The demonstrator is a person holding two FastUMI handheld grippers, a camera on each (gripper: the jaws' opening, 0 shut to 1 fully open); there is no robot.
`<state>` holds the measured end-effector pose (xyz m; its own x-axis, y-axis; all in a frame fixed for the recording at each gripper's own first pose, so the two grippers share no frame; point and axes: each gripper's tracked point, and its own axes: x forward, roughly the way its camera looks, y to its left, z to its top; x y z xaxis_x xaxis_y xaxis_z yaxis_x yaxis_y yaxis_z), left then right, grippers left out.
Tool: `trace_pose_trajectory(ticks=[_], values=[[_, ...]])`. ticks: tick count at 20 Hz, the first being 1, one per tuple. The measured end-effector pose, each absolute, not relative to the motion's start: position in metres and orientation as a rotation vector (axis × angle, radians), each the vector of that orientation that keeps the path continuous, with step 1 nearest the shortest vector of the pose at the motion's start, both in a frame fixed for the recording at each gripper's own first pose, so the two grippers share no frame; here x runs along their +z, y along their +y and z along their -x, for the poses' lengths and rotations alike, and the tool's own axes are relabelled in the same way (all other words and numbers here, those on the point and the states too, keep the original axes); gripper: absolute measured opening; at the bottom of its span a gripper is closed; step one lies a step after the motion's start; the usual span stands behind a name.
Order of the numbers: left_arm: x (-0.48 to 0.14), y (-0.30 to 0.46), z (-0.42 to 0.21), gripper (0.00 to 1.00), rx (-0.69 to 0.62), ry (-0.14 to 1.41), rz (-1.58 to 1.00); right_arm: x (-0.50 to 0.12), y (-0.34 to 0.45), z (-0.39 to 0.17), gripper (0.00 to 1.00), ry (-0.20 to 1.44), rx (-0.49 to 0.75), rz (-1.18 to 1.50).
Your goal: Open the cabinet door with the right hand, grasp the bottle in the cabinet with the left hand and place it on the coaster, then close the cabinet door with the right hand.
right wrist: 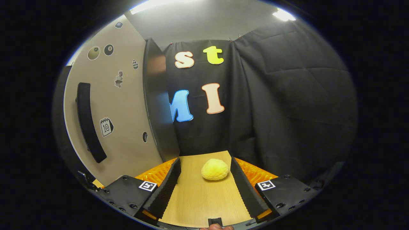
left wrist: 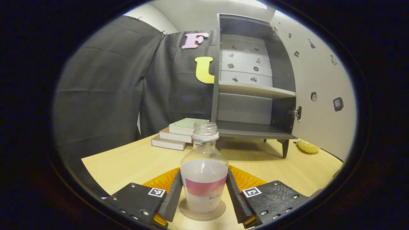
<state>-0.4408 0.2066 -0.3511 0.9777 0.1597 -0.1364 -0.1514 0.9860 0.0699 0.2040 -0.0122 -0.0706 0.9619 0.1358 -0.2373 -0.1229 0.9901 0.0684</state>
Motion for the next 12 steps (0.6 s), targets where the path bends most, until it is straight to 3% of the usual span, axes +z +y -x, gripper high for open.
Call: trace_pose_trajectory(ticks=[8, 11, 12], values=[[-0.358, 0.198, 0.446, 0.72, 0.102, 0.181, -0.121, -0.088, 0.005, -0.195, 0.98, 0.284, 0.148, -0.054], [-0.344, 0.201, 0.45, 0.88, 0.112, 0.159, -0.106, -0.09, 0.014, -0.195, 0.98, 0.288, 0.165, -0.042], [-0.338, 0.203, 0.45, 0.88, 0.114, 0.146, -0.091, -0.09, 0.016, -0.195, 0.98, 0.288, 0.171, -0.04]])
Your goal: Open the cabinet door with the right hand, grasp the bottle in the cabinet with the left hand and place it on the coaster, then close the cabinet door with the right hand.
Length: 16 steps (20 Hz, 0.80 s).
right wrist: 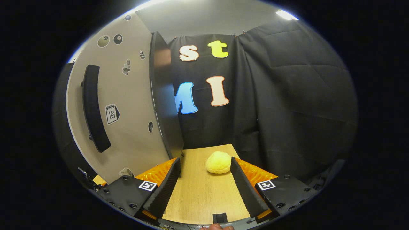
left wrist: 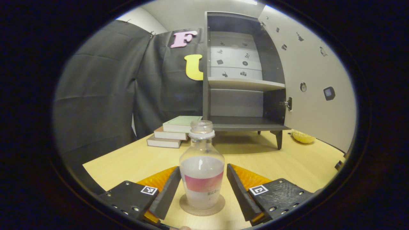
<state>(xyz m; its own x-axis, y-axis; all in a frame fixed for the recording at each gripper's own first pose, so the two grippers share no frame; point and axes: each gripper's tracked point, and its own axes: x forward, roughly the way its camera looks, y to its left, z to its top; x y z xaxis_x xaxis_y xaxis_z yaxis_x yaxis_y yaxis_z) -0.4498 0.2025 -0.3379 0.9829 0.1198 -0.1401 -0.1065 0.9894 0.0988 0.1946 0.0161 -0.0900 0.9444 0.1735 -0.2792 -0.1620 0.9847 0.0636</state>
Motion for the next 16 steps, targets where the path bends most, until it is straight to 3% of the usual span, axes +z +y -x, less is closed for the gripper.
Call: trace_pose_trajectory(ticks=[10, 16], values=[[-0.24, 0.188, 0.465, 0.88, 0.094, 0.033, -0.012, -0.076, 0.03, -0.198, 0.98, 0.272, 0.216, -0.053], [-0.167, 0.185, 0.488, 0.86, 0.157, 0.068, -0.021, -0.047, 0.039, -0.203, 0.98, 0.24, 0.266, -0.067]])
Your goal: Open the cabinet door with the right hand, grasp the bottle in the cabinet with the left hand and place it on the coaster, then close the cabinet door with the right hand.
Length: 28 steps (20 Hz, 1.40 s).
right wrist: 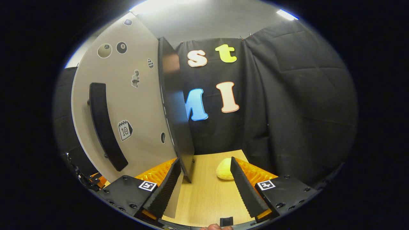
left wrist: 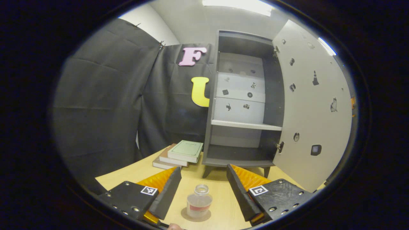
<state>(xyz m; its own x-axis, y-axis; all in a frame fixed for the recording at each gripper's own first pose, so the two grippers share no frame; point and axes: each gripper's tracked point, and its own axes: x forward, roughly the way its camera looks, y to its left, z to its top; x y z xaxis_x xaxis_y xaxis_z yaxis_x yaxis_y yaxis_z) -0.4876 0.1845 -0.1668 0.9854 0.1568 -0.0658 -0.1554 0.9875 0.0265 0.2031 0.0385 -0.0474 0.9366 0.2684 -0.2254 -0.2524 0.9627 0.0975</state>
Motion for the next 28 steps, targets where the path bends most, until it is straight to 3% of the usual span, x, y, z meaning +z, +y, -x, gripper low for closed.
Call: trace_pose_trajectory(ticks=[4, 5, 6, 15, 21, 22, 24, 25, 28], values=[[-0.117, 0.181, 0.504, 0.86, 0.178, 0.1, 0.032, -0.024, 0.047, -0.204, 0.98, 0.201, 0.317, -0.023], [-0.106, 0.185, 0.507, 0.9, 0.192, 0.106, 0.033, -0.019, 0.048, -0.204, 0.98, 0.192, 0.321, -0.018], [-0.095, 0.188, 0.509, 0.86, 0.207, 0.118, 0.035, -0.015, 0.049, -0.202, 0.98, 0.187, 0.324, -0.018], [-0.027, 0.224, 0.499, 0.87, 0.231, 0.197, 0.084, 0.032, 0.057, -0.189, 0.98, 0.114, 0.265, -0.008], [0.01, 0.234, 0.469, 0.86, 0.162, 0.162, 0.012, 0.044, 0.078, -0.177, 0.98, 0.086, 0.235, -0.006], [0.01, 0.233, 0.466, 0.86, 0.145, 0.158, 0.008, 0.044, 0.08, -0.177, 0.93, 0.092, 0.226, -0.007], [0.011, 0.228, 0.455, 0.88, 0.098, 0.158, 0.017, 0.046, 0.092, -0.175, 0.92, 0.095, 0.232, -0.016], [0.011, 0.226, 0.447, 0.88, 0.079, 0.162, 0.016, 0.048, 0.091, -0.172, 0.98, 0.091, 0.214, -0.005], [0.005, 0.229, 0.437, 0.88, 0.052, 0.17, 0.004, 0.045, 0.096, -0.173, 0.96, 0.104, 0.191, -0.006]])
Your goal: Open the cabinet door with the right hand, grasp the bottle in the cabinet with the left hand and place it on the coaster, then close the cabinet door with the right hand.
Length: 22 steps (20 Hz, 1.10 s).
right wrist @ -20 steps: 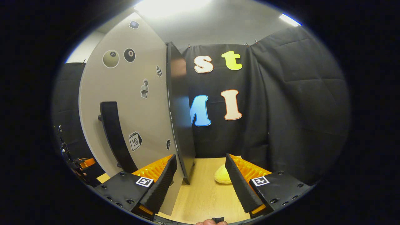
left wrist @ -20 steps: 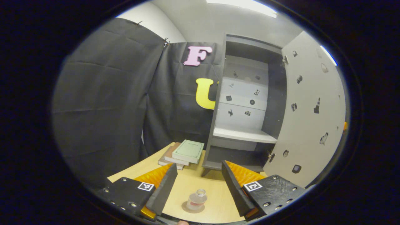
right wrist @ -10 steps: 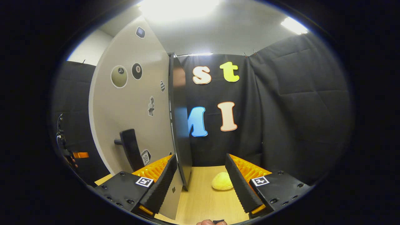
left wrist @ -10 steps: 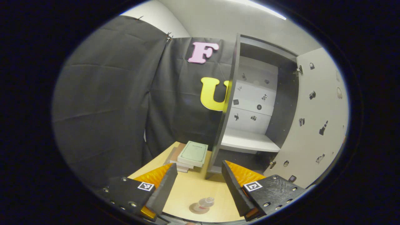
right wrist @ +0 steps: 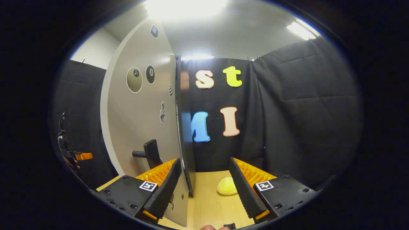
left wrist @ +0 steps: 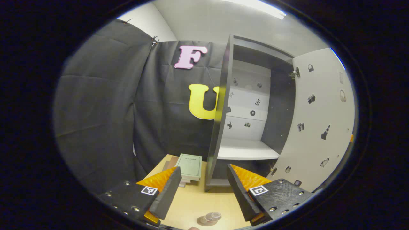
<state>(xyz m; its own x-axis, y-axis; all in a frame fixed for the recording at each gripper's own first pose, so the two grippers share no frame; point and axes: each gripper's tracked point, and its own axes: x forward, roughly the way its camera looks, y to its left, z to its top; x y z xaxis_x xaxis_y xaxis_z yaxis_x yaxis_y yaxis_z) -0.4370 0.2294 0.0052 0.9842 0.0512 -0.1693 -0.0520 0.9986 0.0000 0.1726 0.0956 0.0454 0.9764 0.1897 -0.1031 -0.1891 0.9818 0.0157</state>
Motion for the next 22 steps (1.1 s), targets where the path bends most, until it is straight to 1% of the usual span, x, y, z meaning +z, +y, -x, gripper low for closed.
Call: trace_pose_trajectory(ticks=[1, 2, 3, 4, 6, 7, 8, 15, 17, 19, 20, 22], values=[[0.004, 0.231, 0.436, 0.87, 0.041, 0.173, 0.004, 0.044, 0.098, -0.173, 0.89, 0.116, 0.194, -0.022], [0.002, 0.232, 0.436, 0.87, 0.033, 0.175, 0.003, 0.043, 0.103, -0.172, 0.9, 0.125, 0.2, -0.033], [0.002, 0.234, 0.434, 0.87, 0.029, 0.178, -0.002, 0.042, 0.107, -0.173, 0.96, 0.125, 0.202, -0.039], [0.001, 0.239, 0.434, 0.86, 0.029, 0.181, -0.008, 0.043, 0.111, -0.172, 0.96, 0.124, 0.205, -0.037], [0.001, 0.243, 0.432, 0.86, 0.02, 0.183, -0.004, 0.042, 0.124, -0.171, 0.96, 0.125, 0.214, -0.026], [0.002, 0.244, 0.431, 0.88, 0.011, 0.181, 0.001, 0.042, 0.132, -0.168, 0.96, 0.126, 0.22, -0.024], [0.003, 0.248, 0.429, 0.86, 0.009, 0.182, 0.003, 0.042, 0.141, -0.164, 0.96, 0.129, 0.227, -0.026], [0.002, 0.275, 0.43, 0.86, -0.008, 0.183, -0.006, 0.039, 0.199, -0.146, 0.96, 0.139, 0.269, -0.04], [0.001, 0.282, 0.432, 0.9, -0.013, 0.184, -0.015, 0.037, 0.21, -0.145, 0.96, 0.143, 0.261, -0.024], [0.001, 0.289, 0.432, 0.86, -0.014, 0.185, -0.027, 0.037, 0.221, -0.147, 0.96, 0.14, 0.255, -0.022], [0.001, 0.293, 0.433, 0.88, -0.015, 0.187, -0.028, 0.037, 0.227, -0.148, 0.96, 0.143, 0.257, -0.023], [-0.001, 0.298, 0.435, 0.88, -0.021, 0.189, -0.02, 0.035, 0.241, -0.149, 0.96, 0.146, 0.267, -0.024]])
